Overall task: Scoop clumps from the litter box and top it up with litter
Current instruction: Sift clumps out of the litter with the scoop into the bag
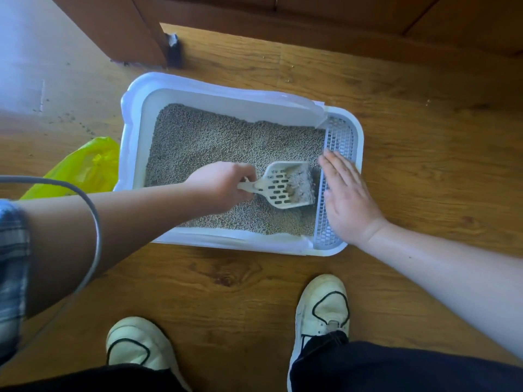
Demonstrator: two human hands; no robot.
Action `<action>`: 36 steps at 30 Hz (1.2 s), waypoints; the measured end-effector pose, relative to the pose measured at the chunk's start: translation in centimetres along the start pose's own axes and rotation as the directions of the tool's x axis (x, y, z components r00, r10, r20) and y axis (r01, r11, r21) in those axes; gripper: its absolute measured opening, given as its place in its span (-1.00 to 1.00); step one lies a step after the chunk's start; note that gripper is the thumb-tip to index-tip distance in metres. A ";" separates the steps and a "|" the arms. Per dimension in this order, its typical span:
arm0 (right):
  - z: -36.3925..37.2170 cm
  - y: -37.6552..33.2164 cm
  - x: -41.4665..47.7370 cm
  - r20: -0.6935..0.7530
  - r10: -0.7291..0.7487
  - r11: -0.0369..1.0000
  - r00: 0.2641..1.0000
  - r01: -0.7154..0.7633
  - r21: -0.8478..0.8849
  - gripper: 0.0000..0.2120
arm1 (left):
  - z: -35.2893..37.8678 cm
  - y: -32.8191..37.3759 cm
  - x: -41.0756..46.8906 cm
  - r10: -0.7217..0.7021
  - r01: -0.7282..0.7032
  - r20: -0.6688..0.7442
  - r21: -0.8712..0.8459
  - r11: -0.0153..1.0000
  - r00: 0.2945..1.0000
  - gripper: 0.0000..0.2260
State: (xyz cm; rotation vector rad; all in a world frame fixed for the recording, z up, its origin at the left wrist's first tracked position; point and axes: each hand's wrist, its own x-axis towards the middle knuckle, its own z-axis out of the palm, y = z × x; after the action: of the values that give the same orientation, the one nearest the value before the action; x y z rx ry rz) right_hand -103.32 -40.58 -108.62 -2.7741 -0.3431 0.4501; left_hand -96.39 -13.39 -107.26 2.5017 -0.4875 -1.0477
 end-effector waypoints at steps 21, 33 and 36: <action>-0.7 -2.6 1.9 -0.005 0.197 0.980 0.980 -0.197 0.013 -0.40 | -1.3 -4.1 -4.9 -0.075 0.074 -0.267 -0.017 0.997 0.961 -0.83; -3.4 -9.7 5.0 -0.107 0.004 0.995 0.994 0.007 0.101 -0.44 | -6.5 -5.0 -10.7 -0.152 0.090 -0.392 -0.170 0.981 0.907 -0.80; -3.5 -13.0 6.9 -0.097 -0.073 0.992 0.993 0.083 0.097 -0.41 | -7.7 -7.1 -13.3 -0.240 0.151 -0.466 -0.220 0.964 0.852 -0.83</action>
State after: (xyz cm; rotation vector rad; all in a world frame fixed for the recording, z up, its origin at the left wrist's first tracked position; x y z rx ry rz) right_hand -98.18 -27.59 -102.97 -2.6627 -0.3939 0.3085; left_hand -98.37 0.42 -97.73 2.5597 0.0150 -0.4516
